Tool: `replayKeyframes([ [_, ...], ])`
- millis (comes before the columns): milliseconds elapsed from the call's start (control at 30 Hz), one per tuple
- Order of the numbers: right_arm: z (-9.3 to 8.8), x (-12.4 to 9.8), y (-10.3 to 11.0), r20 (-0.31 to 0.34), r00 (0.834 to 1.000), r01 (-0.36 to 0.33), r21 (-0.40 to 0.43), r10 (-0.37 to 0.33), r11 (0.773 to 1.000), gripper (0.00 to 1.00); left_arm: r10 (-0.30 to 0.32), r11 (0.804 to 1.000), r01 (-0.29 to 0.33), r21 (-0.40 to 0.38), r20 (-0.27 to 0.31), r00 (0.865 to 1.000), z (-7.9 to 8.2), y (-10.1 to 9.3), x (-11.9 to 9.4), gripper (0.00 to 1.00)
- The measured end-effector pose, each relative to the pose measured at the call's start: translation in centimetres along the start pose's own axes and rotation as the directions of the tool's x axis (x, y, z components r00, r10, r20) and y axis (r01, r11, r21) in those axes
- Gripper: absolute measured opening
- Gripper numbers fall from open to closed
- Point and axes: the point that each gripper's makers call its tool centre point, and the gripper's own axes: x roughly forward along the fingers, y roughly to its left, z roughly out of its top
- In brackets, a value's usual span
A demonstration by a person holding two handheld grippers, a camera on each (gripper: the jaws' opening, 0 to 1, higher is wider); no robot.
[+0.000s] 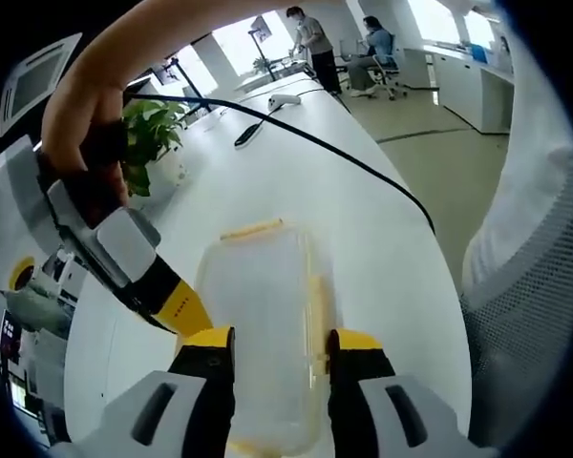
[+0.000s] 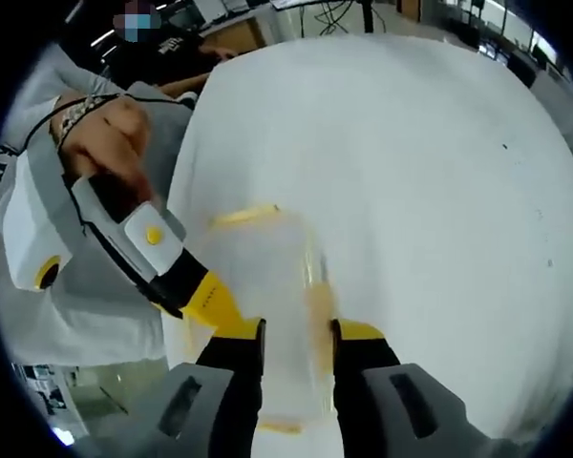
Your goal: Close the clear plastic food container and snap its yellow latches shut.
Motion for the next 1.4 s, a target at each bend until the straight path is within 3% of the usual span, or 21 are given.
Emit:
replayKeyframes([
  [133,-0.08,0.17,0.32,-0.022,1.0,-0.009,-0.032,0.009,0.999,0.29,-0.002,1.0,0.002,-0.007,0.001,1.0,-0.02,-0.01,0.01,0.32],
  [767,-0.11,0.17,-0.02,-0.028,1.0,-0.003,-0.007,0.003,1.0,0.27,0.004,1.0,-0.004,-0.017,-0.002,1.0,0.14,-0.05,0.02,0.28],
  [1400,-0.08,0.46,0.13,-0.058,0.997,-0.057,-0.014,0.056,0.998,0.27,0.03,1.0,-0.03,0.005,-0.014,0.999,-0.14,0.14,0.11,0.29],
])
